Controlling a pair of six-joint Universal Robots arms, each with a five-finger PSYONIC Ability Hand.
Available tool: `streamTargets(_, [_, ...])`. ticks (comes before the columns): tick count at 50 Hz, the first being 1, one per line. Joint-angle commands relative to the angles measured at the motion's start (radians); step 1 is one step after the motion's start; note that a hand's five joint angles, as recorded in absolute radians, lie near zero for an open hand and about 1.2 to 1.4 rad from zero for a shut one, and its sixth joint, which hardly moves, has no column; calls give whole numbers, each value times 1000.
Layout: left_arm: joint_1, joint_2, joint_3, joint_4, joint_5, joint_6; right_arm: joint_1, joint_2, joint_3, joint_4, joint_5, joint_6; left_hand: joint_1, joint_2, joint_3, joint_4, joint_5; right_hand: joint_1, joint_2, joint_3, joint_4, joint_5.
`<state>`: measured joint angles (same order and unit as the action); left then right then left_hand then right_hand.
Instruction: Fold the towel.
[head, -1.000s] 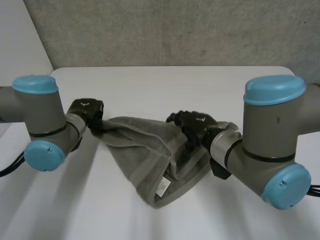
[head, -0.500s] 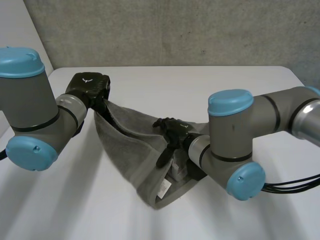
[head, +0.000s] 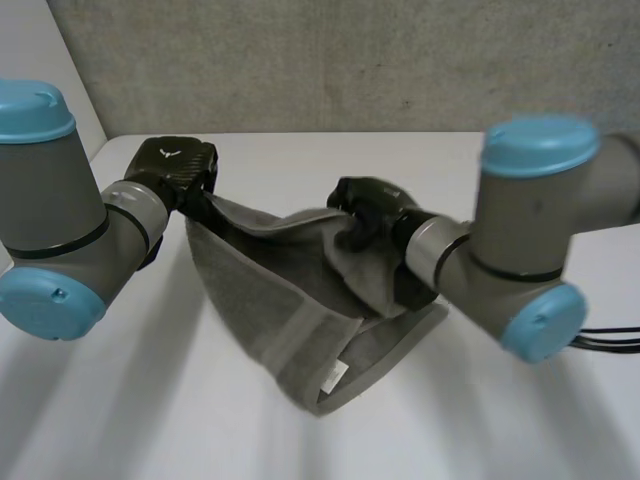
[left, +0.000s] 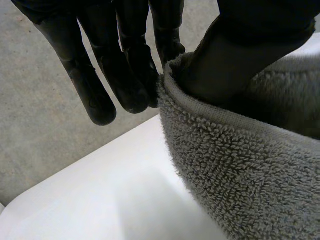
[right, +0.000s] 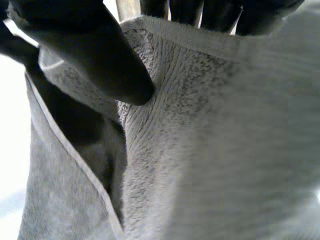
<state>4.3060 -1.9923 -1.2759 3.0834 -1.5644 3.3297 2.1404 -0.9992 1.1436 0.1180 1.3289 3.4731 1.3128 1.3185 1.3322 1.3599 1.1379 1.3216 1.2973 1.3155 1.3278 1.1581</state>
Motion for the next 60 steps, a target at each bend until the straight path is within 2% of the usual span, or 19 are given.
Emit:
streamTargets(1, [-6,38,-37,-64,33,2,-89,-160,91,26,-164,-119,83,78,64,36,84,75,99,81,68,64])
streamTargets(5, [-6,56,-68,-80,86,28,-125,-183,99,94,-231,-195,83,78,64,36,84,75,99,81,68,64])
streamTargets(7, [-2,53,-77,-80,116,91,-158,-187,88,144,-254,-282,83,78,64,36,84,75,99,81,68,64])
streamTargets(14, [11,4,39,-55,121,249,-160,-118,-73,181,-197,-447,83,78,64,36,84,75,99,81,68,64])
streamTargets(16, [11,-40,121,-34,118,277,-155,-50,-244,169,-156,-492,83,78,64,36,84,75,99,81,68,64])
streamTargets(17, [11,-81,218,-13,110,298,-155,-50,-245,169,-155,-493,83,78,64,36,84,75,99,81,68,64])
streamTargets(18, [11,-124,340,10,109,312,-149,-21,-349,155,-133,-515,83,78,64,36,84,75,99,81,68,64])
streamTargets(19, [11,-125,342,11,109,312,-149,-21,-350,155,-132,-516,83,78,64,36,84,75,99,81,68,64])
streamTargets(21, [9,-186,586,56,96,309,-126,39,-567,71,-81,-593,83,78,64,36,84,75,99,81,68,64])
streamTargets(22, [9,-186,587,57,96,309,-126,39,-568,71,-80,-594,83,78,64,36,84,75,99,81,68,64])
streamTargets(26, [11,-201,861,191,84,271,-85,18,-708,-148,-19,-701,83,78,64,36,84,75,99,81,68,64])
streamTargets(29, [3,-151,869,305,90,200,-86,-66,-656,-306,1,-703,83,78,64,36,84,75,99,81,68,64])
streamTargets(33, [-6,-75,813,371,93,128,-88,-153,-525,-388,-10,-701,83,78,64,36,84,75,99,81,68,64])
streamTargets(37, [12,-8,580,376,99,56,-91,-240,-316,-406,-45,-697,83,78,64,36,84,75,99,81,68,64])
streamTargets(41, [20,10,412,374,104,50,-96,-268,-183,-405,-80,-700,83,78,64,36,84,75,99,81,68,64])
streamTargets(46, [67,13,71,371,168,53,-131,-320,69,-394,-164,-698,83,78,64,36,84,75,99,81,68,64])
streamTargets(49, [80,13,-8,373,187,53,-145,-335,139,-396,-183,-700,83,78,64,36,84,75,99,81,68,64])
streamTargets(51, [83,-2,-141,386,208,54,-158,-361,275,-396,-215,-709,83,78,64,36,84,75,99,81,68,64])
streamTargets(60, [84,-120,-298,500,201,117,-162,-392,532,-408,-241,-726,83,78,64,36,84,75,99,81,68,64])
